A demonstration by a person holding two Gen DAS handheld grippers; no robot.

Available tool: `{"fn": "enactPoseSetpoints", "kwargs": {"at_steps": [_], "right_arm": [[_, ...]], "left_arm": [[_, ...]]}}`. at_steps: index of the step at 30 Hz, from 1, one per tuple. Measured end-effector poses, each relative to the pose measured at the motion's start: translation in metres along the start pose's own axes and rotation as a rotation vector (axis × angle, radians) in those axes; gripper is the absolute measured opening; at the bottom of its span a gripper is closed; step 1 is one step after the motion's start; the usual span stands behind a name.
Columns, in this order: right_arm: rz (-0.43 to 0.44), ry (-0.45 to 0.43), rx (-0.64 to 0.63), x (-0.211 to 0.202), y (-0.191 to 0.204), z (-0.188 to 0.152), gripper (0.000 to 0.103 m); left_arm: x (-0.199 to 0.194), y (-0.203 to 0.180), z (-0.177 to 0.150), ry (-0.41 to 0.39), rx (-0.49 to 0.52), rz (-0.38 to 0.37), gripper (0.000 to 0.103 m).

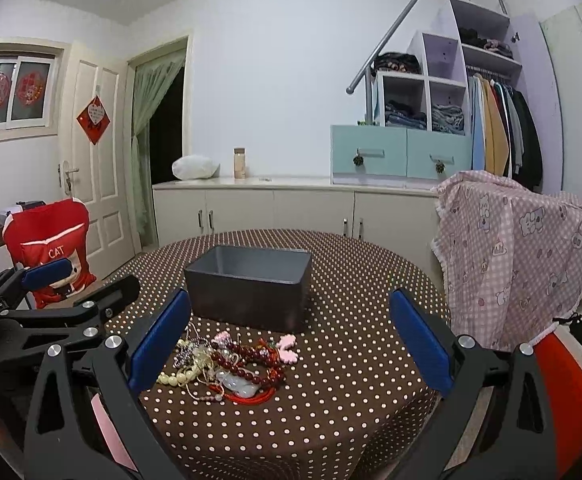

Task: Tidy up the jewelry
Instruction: 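Grasp the cream pearl bracelet with the left tool while the right tool grasps the red bead bracelet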

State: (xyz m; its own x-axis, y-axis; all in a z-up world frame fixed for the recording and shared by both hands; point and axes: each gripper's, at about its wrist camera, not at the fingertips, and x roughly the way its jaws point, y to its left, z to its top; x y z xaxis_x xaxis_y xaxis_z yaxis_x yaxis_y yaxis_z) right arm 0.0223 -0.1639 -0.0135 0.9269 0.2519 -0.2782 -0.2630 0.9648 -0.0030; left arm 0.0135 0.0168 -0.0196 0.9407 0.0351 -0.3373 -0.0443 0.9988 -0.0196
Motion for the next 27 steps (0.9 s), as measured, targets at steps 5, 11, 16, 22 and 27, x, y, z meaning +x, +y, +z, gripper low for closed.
{"fn": "enactPoseSetpoints", "kwargs": {"at_steps": [5, 11, 16, 22, 27], "right_arm": [[-0.003, 0.039, 0.01, 0.009, -0.004, -0.007, 0.095], [0.0, 0.091, 0.011, 0.02, -0.006, -0.02, 0.095], [0.007, 0.152, 0.017, 0.032, -0.008, -0.031, 0.095], [-0.003, 0.216, -0.001, 0.045, -0.008, -0.043, 0.095], [0.006, 0.225, -0.019, 0.051, -0.006, -0.049, 0.095]], "left_arm": [[0.006, 0.004, -0.004, 0.03, 0.001, 0.013, 0.097], [0.016, 0.011, -0.013, 0.087, -0.005, 0.009, 0.097], [0.025, 0.015, -0.022, 0.14, -0.002, 0.007, 0.097], [0.036, 0.018, -0.033, 0.195, 0.004, 0.003, 0.097], [0.044, 0.02, -0.04, 0.236, 0.01, -0.024, 0.097]]}}
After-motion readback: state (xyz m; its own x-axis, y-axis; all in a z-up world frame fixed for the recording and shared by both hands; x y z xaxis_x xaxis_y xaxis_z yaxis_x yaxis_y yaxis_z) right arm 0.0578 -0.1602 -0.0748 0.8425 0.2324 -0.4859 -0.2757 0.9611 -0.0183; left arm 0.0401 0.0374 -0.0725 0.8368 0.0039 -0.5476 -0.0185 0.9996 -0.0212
